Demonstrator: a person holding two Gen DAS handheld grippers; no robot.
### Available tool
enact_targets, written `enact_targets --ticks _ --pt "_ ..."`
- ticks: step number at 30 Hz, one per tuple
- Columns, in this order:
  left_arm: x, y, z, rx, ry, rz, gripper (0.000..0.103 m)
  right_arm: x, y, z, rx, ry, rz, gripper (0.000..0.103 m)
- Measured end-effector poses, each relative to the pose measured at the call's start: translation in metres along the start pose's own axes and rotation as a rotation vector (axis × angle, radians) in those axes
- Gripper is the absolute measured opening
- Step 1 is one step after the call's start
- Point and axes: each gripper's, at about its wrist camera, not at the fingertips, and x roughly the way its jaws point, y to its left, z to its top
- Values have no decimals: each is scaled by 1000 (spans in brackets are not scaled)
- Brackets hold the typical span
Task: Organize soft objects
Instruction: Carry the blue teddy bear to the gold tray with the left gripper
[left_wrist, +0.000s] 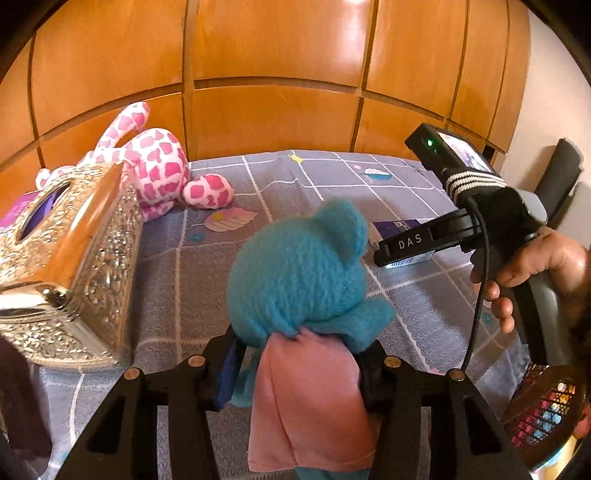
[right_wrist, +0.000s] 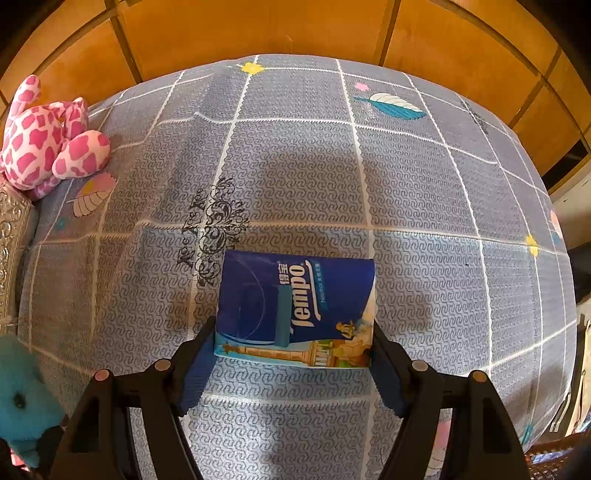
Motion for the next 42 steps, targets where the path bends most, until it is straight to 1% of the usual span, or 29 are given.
enact_targets --ticks 4,14,20,23,26,27,29,30,32,33,37,40,42 --pt "-10 2 1 -6 -20 4 51 0 1 -1 -2 -1 -2 75" --pt "-54 13 10 -45 -103 1 51 -5 2 -1 -18 -9 -8 75" --pt "-85 38 13 -104 -139 19 51 -9 6 -4 -25 -14 -15 75" --pt "-106 60 12 -149 -166 55 51 -10 8 -5 -30 -15 -18 75" --pt "-127 93 9 -221 -197 116 51 -11 10 -6 -35 -17 -22 75" --pt "-136 110 6 -262 -206 149 51 -12 11 -6 -37 -17 -23 75" --pt "-147 135 2 -320 -212 193 52 -13 13 -7 -42 -19 -28 75" --pt "-156 155 -4 -364 -216 236 52 -13 14 -8 -46 -20 -31 75" --pt "-165 181 -14 -416 -213 297 52 -14 17 -8 -52 -22 -34 75" --pt "-173 200 -23 -450 -205 346 52 -14 18 -9 -54 -23 -36 75" --pt "-193 255 -55 -548 -171 492 52 -17 23 -10 -61 -26 -42 75" --pt "-204 296 -82 -604 -114 581 52 -18 25 -12 -68 -27 -46 75" --pt "-210 318 -97 -622 -84 633 54 -18 26 -12 -68 -27 -45 75"
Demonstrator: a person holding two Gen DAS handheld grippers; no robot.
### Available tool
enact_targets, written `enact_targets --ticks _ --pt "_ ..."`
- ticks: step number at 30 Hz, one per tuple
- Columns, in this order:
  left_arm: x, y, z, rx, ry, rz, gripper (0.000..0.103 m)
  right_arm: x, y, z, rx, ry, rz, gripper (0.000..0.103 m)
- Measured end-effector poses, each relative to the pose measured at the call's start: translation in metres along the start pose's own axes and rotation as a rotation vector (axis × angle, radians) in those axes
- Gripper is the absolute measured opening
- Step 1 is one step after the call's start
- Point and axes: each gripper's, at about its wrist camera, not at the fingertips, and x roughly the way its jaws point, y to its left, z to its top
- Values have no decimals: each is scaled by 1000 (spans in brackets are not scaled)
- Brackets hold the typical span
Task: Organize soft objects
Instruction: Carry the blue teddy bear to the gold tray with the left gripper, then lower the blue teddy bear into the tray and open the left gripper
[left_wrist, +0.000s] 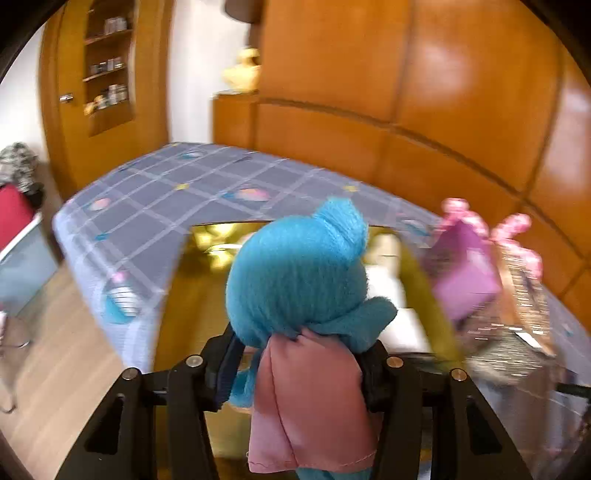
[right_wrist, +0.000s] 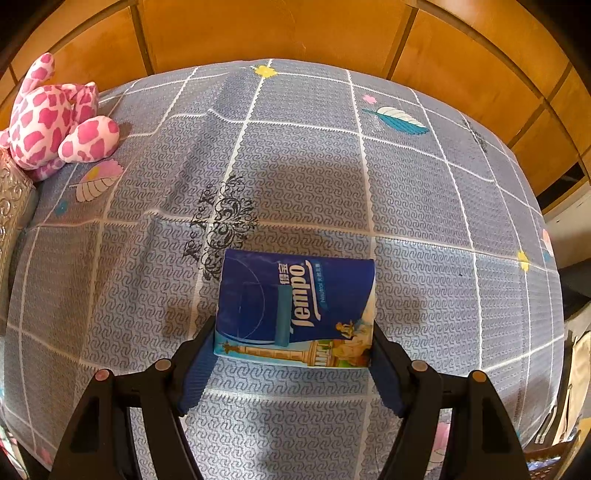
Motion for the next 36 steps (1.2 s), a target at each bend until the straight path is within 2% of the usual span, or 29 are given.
enact_targets --ticks 6,9,11,12,20,27,34,36 --pt "27 36 -7 18 49 88 63 2 0 0 -4 0 0 75" --pt "34 37 -11 21 57 100 73 2 0 1 -5 0 1 75" --pt "34 32 -11 23 52 99 86 2 0 1 -5 0 1 75" --pt "33 31 -11 22 44 100 87 2 -1 1 -5 0 1 75" --pt "2 22 -5 -9 -35 82 89 3 -1 2 -9 -3 1 75" --pt "-9 -9 -14 29 -31 9 89 -6 10 2 -38 -38 -14 75" --pt "-11 -31 -24 70 -14 -39 90 -32 22 14 9 -115 54 75" --pt "-12 -34 -25 76 -13 -47 90 -44 33 23 28 -153 104 75"
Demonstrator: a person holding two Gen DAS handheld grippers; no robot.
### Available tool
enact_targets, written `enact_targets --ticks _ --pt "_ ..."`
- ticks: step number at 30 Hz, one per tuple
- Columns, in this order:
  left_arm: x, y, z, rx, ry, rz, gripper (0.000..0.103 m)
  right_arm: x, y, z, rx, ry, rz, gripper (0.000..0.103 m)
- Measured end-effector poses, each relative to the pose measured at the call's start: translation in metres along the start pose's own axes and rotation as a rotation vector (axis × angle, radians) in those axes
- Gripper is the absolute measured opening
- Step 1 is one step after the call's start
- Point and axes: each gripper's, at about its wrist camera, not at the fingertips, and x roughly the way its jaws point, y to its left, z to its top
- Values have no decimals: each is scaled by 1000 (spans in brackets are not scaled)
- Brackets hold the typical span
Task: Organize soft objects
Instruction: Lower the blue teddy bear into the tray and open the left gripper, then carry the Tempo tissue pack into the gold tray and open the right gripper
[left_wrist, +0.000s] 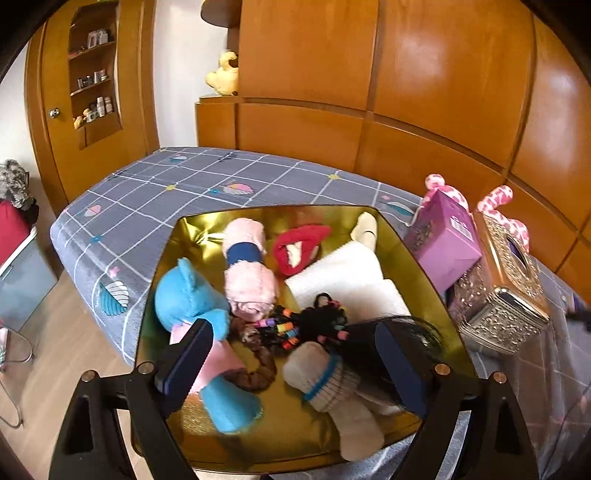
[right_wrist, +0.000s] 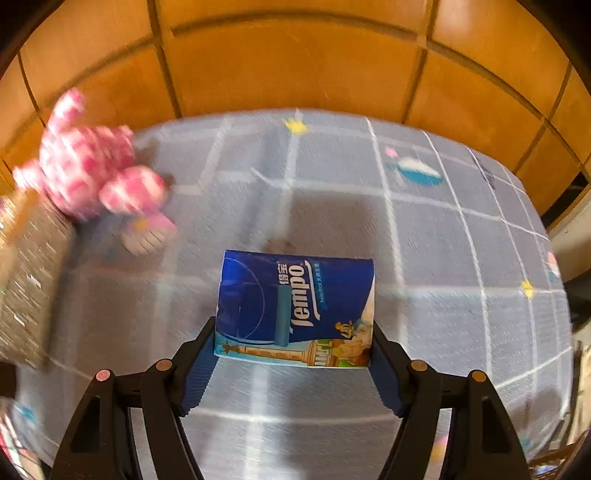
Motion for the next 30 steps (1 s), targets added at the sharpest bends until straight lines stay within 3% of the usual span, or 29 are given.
enact_targets --ticks 7,16,23,30 --pt "-6 -7 -1 10 -10 -21 90 -29 76 40 -29 -114 171 75" --pt "-10 -6 2 8 -15 -21 91 -51 179 83 -142 -192 283 75" --pt "-8 -5 1 1 -7 -19 92 -62 245 77 -257 -215 370 75" --pt "-5 -3 0 1 0 -15 92 -69 284 51 -368 -210 475 75"
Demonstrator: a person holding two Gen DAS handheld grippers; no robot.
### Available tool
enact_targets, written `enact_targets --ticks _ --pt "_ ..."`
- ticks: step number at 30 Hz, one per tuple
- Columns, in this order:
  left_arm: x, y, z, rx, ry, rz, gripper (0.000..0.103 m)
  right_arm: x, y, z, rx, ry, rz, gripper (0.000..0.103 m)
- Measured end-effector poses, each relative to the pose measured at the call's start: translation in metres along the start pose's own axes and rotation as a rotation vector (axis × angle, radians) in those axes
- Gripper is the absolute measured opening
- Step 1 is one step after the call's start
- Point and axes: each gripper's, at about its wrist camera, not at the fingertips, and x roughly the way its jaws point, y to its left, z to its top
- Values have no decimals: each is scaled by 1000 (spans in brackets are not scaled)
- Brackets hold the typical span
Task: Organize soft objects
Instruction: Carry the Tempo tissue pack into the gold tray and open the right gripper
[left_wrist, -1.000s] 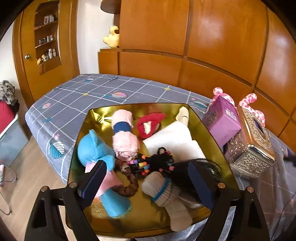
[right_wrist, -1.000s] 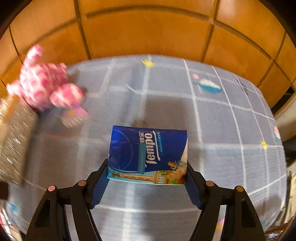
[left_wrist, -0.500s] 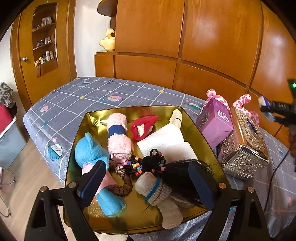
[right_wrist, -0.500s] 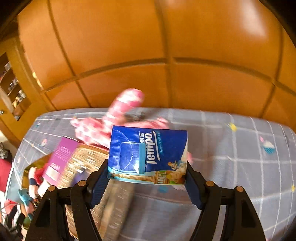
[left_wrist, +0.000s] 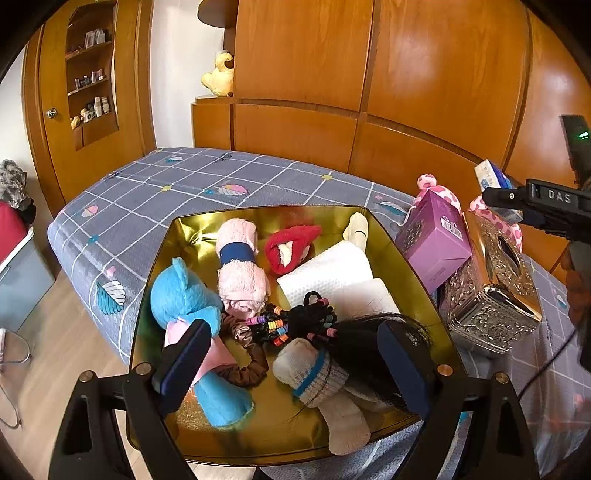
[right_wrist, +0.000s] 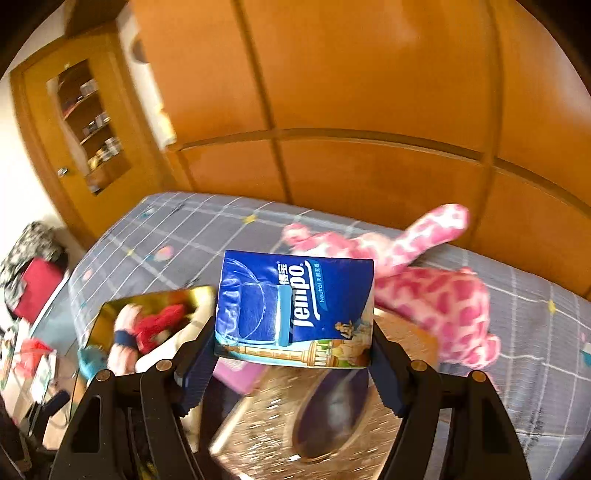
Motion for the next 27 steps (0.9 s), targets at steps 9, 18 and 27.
enact_targets --ticks 9,18,27 --pt "0 4 1 -9 -3 2 92 -3 59 -28 -130 24 119 75" --pt "-25 75 22 -147 -74 127 92 9 109 -60 -247 84 179 75" --pt "-34 132 20 -291 -111 213 93 28 166 -90 -338 146 270 75"
